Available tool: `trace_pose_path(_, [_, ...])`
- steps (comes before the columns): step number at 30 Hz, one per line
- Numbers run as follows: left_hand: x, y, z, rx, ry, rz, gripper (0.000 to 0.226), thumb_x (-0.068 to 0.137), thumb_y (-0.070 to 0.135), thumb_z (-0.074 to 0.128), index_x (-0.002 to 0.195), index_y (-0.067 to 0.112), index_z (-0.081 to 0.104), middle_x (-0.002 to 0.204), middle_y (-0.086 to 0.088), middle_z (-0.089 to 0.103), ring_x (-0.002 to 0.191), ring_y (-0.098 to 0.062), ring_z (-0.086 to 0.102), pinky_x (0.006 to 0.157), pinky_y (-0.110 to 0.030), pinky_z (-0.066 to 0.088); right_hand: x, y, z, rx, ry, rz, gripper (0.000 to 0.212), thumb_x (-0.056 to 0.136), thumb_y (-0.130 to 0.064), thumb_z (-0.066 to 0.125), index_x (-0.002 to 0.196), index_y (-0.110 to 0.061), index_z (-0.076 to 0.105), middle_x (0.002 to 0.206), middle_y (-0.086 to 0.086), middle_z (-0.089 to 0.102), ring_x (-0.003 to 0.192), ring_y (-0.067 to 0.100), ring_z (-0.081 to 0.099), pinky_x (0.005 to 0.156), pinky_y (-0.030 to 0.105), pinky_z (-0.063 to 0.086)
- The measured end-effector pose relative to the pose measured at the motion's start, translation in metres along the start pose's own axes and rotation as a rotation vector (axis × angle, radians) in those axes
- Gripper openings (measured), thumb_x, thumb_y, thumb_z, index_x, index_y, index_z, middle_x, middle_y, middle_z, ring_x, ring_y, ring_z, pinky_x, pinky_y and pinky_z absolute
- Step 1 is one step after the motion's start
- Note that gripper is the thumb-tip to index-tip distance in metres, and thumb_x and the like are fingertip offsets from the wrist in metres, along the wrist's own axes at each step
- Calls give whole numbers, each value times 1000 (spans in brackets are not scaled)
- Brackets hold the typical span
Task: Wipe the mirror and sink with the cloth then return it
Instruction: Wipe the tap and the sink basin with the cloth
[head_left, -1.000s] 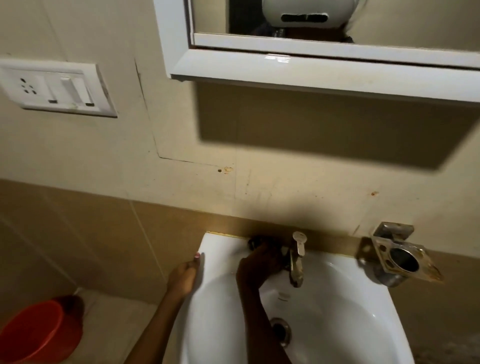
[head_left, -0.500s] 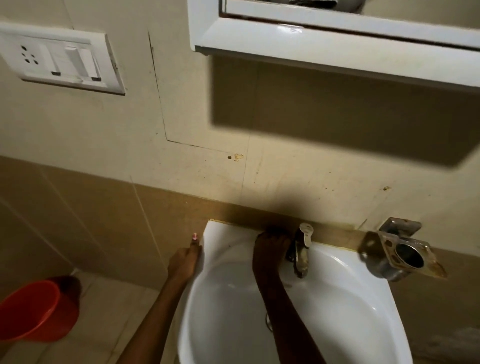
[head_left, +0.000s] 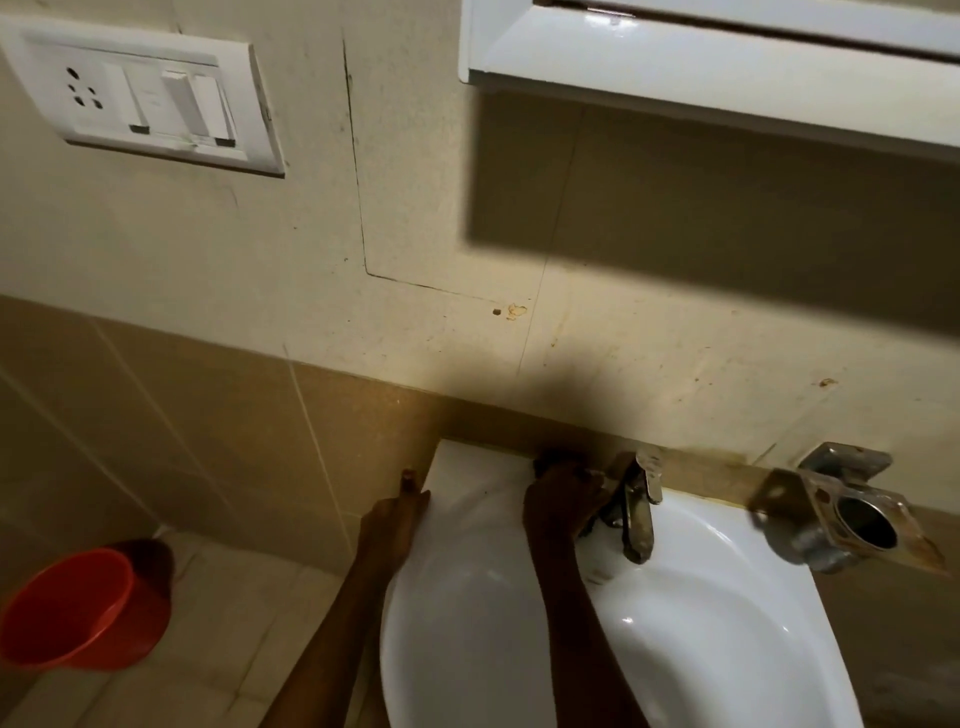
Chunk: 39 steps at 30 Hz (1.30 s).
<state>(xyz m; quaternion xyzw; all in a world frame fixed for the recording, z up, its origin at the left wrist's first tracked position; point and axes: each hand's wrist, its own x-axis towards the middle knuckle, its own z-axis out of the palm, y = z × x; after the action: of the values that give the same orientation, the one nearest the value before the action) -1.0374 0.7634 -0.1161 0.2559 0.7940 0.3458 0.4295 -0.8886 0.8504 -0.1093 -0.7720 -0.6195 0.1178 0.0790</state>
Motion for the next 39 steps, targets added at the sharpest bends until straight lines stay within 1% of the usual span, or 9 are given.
trace_pose_path(4, [4,-2,-9,-100,-87,44,93,75,81,16,117,13,64,123,-16,63,112,-30,58,89,-33,41,-47,-29,41,181,65,-337,23,82,-20,51,96,-11,66,91,12,69,80,30,63,67,36,53])
trace_pose_path(7, [8,-8,-16,-254,-153,25,100,65,81,8,115,16,65,127,-15,61,108,-22,57,88,-31,40,-39,-27,49,207,275,-660,17,79,-16,60,94,-16,68,89,5,71,80,24,63,67,28,51])
trace_pose_path(12, [11,-8,-17,-355,-153,-70,102,60,79,9,112,9,62,130,-15,59,103,-22,56,72,-26,42,4,-2,48,291,425,-360,28,76,-6,60,102,-8,71,105,14,70,99,37,59,86,45,49])
trace_pose_path(15, [14,-5,-18,-378,-167,-98,110,63,80,8,125,3,55,133,-16,57,116,-26,55,89,-30,40,-5,-16,63,353,347,-321,25,75,-6,69,100,-7,72,112,16,67,112,38,48,97,53,44])
trace_pose_path(19, [24,-5,-26,-491,-168,-124,87,82,73,3,100,9,60,119,-12,59,115,-26,56,103,-38,36,-20,-36,69,392,154,-495,31,79,-12,51,100,-5,72,111,16,69,105,46,58,92,57,47])
trace_pose_path(23, [33,-5,-36,-500,-131,-124,80,85,70,4,75,12,59,86,-4,64,73,-16,54,74,-30,40,-59,-51,84,347,73,-715,27,81,-22,48,96,-16,70,104,3,71,99,36,64,88,44,49])
trace_pose_path(33, [-1,-13,-31,130,7,100,27,81,25,66,60,9,61,69,-14,59,70,-23,56,69,-33,44,-156,-18,86,361,-49,-765,48,68,-3,68,115,-13,65,126,10,61,122,35,49,104,55,40])
trace_pose_path(36, [-10,-19,-19,179,-21,141,20,76,22,70,65,7,64,75,-22,62,76,-30,62,78,-36,51,-192,13,74,425,-278,-818,31,74,10,63,105,5,68,122,24,60,124,35,48,114,34,25])
trace_pose_path(39, [-20,-23,-9,322,48,203,21,74,15,72,88,-1,69,89,-21,68,91,-34,66,82,-40,53,-215,48,56,463,-366,-855,27,80,12,60,107,11,65,124,27,58,108,8,56,88,-10,22])
